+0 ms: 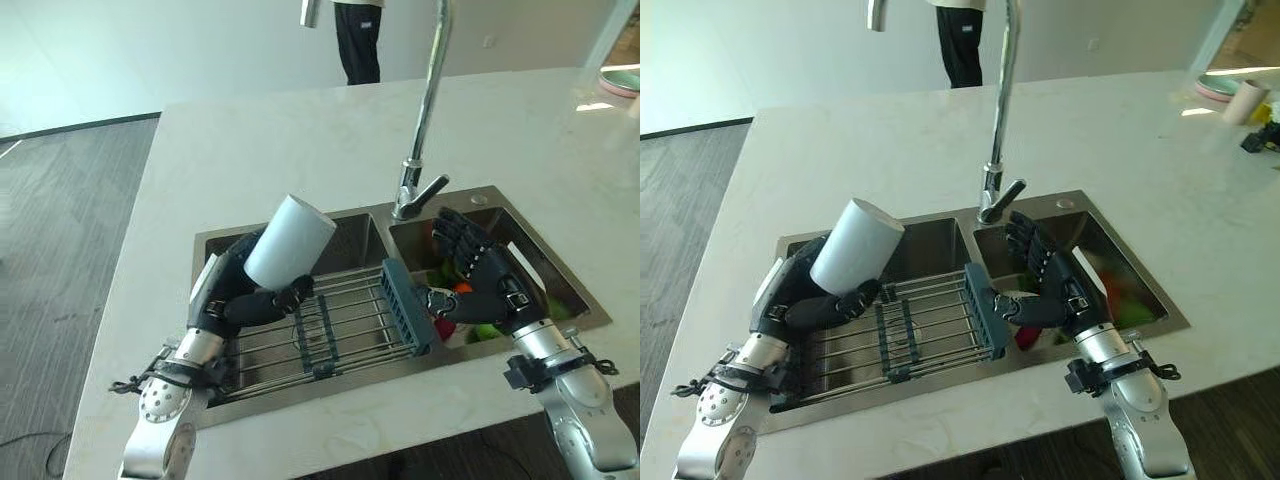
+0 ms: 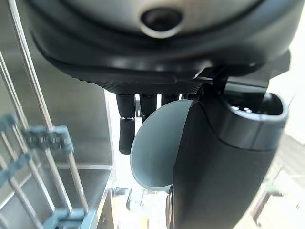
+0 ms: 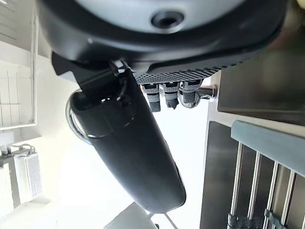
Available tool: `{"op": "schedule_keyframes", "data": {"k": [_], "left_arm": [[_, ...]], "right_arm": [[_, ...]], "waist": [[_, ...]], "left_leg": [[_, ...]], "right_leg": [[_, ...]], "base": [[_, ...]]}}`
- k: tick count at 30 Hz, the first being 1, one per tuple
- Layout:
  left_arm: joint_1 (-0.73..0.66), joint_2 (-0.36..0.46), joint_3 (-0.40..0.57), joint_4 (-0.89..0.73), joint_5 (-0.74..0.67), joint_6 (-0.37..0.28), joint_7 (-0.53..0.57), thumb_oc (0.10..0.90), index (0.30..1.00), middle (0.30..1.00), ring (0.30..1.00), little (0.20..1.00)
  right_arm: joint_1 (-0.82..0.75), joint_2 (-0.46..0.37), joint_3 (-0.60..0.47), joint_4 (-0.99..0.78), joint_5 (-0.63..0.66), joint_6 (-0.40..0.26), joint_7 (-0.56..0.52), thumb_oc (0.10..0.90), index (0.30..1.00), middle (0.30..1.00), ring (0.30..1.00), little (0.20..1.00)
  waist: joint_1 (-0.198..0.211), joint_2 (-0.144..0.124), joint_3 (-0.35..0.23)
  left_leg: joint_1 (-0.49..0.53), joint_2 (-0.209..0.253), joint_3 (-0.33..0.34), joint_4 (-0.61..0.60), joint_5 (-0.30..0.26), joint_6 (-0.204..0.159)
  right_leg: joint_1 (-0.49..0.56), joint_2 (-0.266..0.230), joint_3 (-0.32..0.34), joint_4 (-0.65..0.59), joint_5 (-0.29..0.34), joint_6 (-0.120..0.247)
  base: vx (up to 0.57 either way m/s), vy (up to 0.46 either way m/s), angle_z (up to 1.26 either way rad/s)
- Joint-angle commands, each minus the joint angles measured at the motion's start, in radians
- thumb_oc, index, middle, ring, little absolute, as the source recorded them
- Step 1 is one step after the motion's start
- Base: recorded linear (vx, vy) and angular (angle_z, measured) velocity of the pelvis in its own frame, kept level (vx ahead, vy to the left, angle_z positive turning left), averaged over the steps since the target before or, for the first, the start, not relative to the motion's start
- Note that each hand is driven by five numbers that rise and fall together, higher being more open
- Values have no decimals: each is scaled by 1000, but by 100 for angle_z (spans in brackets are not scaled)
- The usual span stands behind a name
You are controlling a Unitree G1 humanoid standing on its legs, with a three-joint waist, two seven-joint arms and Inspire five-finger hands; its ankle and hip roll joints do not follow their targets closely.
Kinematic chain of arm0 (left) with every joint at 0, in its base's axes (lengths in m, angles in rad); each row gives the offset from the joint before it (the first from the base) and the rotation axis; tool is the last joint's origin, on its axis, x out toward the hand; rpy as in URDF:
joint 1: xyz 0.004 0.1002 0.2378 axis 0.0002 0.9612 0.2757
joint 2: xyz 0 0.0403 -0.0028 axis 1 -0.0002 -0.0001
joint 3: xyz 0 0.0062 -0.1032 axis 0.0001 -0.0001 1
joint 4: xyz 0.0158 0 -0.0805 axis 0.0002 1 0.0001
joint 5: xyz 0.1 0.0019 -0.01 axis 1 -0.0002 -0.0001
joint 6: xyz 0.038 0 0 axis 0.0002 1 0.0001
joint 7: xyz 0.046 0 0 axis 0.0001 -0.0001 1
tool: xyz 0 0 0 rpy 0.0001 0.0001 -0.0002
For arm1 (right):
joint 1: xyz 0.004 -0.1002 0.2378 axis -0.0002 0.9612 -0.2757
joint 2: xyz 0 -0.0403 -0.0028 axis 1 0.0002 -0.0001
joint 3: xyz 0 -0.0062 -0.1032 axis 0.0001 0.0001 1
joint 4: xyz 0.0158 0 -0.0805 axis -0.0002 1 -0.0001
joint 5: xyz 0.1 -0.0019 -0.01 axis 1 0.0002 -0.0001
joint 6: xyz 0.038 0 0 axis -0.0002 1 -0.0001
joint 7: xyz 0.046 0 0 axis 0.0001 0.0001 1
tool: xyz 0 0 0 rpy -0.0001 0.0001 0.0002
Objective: Place the dishes in the dishwasher.
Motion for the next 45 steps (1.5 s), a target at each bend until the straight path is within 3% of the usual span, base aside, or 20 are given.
{"op": "schedule_keyframes", "data": {"k": [1,5,9,11,12,14,16,17,18,19,20,24,27,29,31,32,34,36,41,45], "left_arm": [[-65,28,78,-129,-49,-188,59,400,300,300,300,300],[-33,13,103,-156,-27,-195,88,400,300,300,300,300],[-1,7,126,-171,-48,-205,75,400,300,300,300,300],[-33,10,107,-157,-78,-220,61,400,300,300,300,300],[-51,11,97,-145,-92,-232,50,400,300,300,300,300],[-83,8,75,-133,-114,-240,16,400,300,300,300,300],[-104,6,59,-118,-135,-249,-19,400,300,300,300,300],[-119,8,37,-97,-147,-257,-33,400,300,300,300,300],[-122,10,29,-90,-152,-258,-40,400,300,300,300,300],[-126,14,15,-78,-159,-259,-47,400,300,300,300,300],[-132,21,17,-71,-155,-251,-69,400,300,300,300,300],[-130,28,33,-82,-151,-232,-74,400,300,300,300,300],[-127,32,66,-108,-171,-195,-82,400,300,300,300,300],[-132,25,72,-121,-155,-180,-70,400,300,300,300,300],[-139,22,61,-128,-139,-163,-48,400,300,300,300,300],[-139,30,47,-123,-124,-160,-41,400,300,300,300,300],[-141,39,15,-109,-77,-171,-9,400,300,300,300,300],[-121,50,14,-123,-70,-180,21,400,300,300,300,300],[-100,56,44,-144,-112,-186,27,400,300,300,300,300],[-50,29,72,-173,-139,-193,62,400,300,300,300,300]], "right_arm": [[-71,15,-62,-167,21,-142,-5,800,900,900,900,900],[-63,7,-58,-191,33,-129,3,800,900,900,900,900],[-31,1,-70,-211,31,-136,-4,800,900,900,900,900],[-54,-27,-81,-192,30,-155,-41,800,900,900,900,900],[-60,-43,-95,-177,41,-176,-46,800,900,900,900,900],[-59,-56,-122,-149,45,-209,-62,800,900,900,900,900],[-57,-51,-147,-122,45,-228,-65,800,900,900,900,900],[-55,-52,-160,-111,52,-235,-66,800,900,900,900,900],[-56,-53,-163,-109,52,-235,-73,800,900,900,900,900],[-59,-54,-170,-105,59,-233,-78,800,900,900,900,900],[-73,-26,-165,-96,53,-233,-88,800,900,900,900,900],[-74,21,-146,-101,14,-234,-82,800,900,900,900,900],[-59,83,-127,-128,-31,-226,-69,800,900,900,900,900],[-53,110,-114,-134,-47,-222,-72,800,900,900,900,900],[-42,130,-96,-134,-44,-210,-80,800,900,900,900,900],[-30,121,-101,-134,-37,-213,-77,800,900,900,900,900],[-21,100,-101,-140,3,-205,-77,800,900,900,900,900],[-11,80,-97,-149,31,-202,-74,800,900,900,900,900],[-33,85,-52,-151,17,-231,-85,800,900,900,900,900],[-51,69,-35,-156,42,-207,-67,800,900,900,900,900]], "waist": [[12,-11,-48],[37,-7,-44],[49,7,-30],[30,-3,-12],[18,-18,-7],[-3,-33,2],[-33,-40,15],[-53,-34,16],[-56,-31,16],[-67,-25,14],[-60,-15,11],[-29,-10,14],[10,-17,21],[27,-18,24],[26,-21,23],[6,-31,21],[-8,-44,16],[1,-52,18],[52,-55,38],[74,-51,29]], "left_leg": [[61,27,13,96,-220,-15],[37,31,-12,96,-180,-33],[-28,67,-18,96,-129,-69],[10,71,69,96,-121,-55],[53,53,113,96,-121,-40],[139,46,165,96,-103,-44],[207,89,262,96,-91,-46],[237,136,323,96,-97,-59],[235,147,335,96,-124,-60],[227,155,345,96,-198,-49],[216,136,328,96,-248,-47],[185,86,273,96,-278,-42],[146,3,197,96,-312,-11],[130,-34,160,96,-318,10],[106,-82,74,96,-319,44],[74,-108,10,96,-296,64],[57,-122,-69,96,-293,74],[42,-119,-88,96,-276,75],[54,-72,-83,96,-262,57],[60,-24,-71,96,-234,21]], "right_leg": [[-9,-6,-32,41,-134,29],[-13,7,-32,41,-137,13],[-6,24,-43,41,-155,4],[-10,1,-76,41,-142,3],[-18,-22,-85,41,-125,4],[-9,-48,-108,41,-117,11],[0,-74,-154,41,-96,9],[3,-95,-197,41,-79,20],[1,-107,-212,41,-68,29],[-11,-139,-234,41,-34,62],[-34,-194,-252,41,28,124],[-49,-255,-264,41,97,161],[-67,-333,-283,41,187,183],[-73,-344,-279,41,192,182],[-87,-299,-193,41,173,174],[-111,-243,-104,41,158,142],[-103,-144,18,41,81,126],[-95,-106,40,41,40,117],[-28,-98,-41,41,-10,116],[13,-64,-69,41,-73,83]], "base": [[16,-187,27],[9,-139,22],[-87,-84,27],[-285,15,76],[-218,84,142],[-207,107,132],[-321,234,124],[-330,326,217],[-377,488,206],[-374,627,244],[-329,625,136],[-154,419,78],[-138,476,62],[-121,448,64],[-34,393,120],[35,240,295],[93,71,332],[107,-128,286],[86,-317,95],[96,-282,43]]}}
